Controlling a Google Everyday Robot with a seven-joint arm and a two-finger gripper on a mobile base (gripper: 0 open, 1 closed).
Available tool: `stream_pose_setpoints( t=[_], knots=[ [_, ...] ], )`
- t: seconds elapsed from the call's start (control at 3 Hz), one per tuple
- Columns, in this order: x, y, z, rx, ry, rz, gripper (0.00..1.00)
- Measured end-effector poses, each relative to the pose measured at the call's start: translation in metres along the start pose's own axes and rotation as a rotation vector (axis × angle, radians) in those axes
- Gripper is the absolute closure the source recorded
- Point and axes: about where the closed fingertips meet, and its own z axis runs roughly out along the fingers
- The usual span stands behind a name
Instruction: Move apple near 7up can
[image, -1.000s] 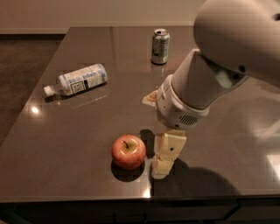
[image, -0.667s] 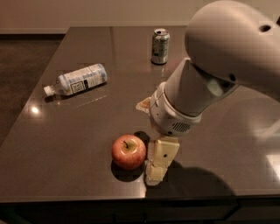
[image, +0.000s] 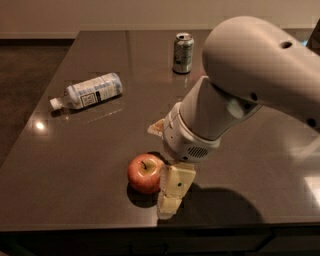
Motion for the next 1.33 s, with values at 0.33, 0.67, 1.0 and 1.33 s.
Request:
stream_pose_setpoints(
  t=[0.33, 0.67, 1.0, 1.33],
  knots=[
    [-0.008, 0.004, 0.008, -0.013, -0.014, 0.006, 0.00],
    [-0.013, 0.008, 0.015, -0.023, -0.021, 0.013, 0.16],
    [-0.016, 0.009, 0.018, -0.027, -0.024, 0.023, 0.39],
    [-0.018, 0.009, 0.018, -0.030, -0.025, 0.035, 0.70]
  ],
)
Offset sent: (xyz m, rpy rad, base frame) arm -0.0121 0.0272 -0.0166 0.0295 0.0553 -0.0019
